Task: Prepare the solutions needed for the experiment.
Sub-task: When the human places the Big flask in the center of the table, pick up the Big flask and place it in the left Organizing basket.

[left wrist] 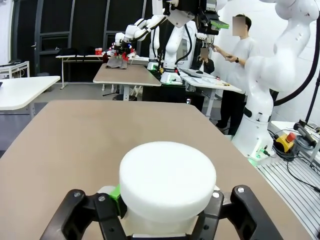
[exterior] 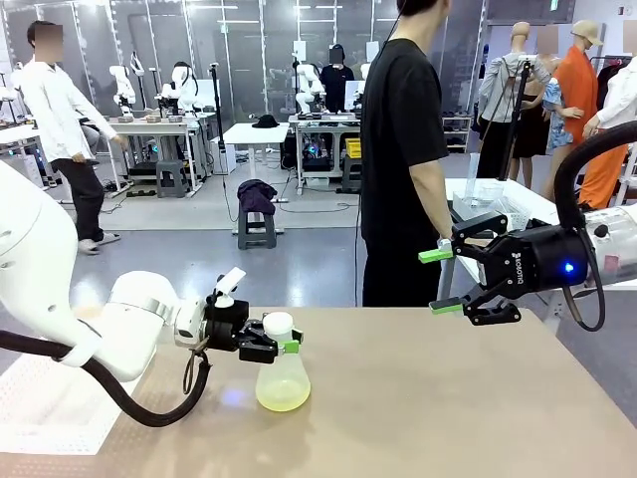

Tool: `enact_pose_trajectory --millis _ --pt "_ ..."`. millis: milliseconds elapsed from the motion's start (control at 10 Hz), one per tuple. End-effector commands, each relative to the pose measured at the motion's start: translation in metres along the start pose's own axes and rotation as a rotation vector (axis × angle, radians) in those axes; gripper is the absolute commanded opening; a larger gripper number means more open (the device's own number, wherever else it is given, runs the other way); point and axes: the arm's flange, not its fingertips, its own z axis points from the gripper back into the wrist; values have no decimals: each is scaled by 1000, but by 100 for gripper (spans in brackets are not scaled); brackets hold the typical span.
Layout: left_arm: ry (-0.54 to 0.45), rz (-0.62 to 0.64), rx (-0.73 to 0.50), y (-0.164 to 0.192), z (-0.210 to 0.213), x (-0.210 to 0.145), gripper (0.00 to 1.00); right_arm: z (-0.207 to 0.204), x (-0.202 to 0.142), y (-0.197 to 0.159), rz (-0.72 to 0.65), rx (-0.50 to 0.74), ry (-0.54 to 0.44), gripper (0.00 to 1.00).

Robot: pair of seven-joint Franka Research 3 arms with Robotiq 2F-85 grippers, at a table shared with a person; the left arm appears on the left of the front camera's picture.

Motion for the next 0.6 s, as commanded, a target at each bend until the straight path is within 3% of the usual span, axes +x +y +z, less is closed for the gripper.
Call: enact_pose_trajectory --millis 0,100,500 --pt "-10 -10 -3 0 5 -5 9 0 0 1 3 8 1 72" --pt "-9 -9 0 -1 6 -6 1 0 0 1 3 8 1 72" --pt "-13 -1 20 -3 8 -5 0 0 0 1 3 8 1 72"
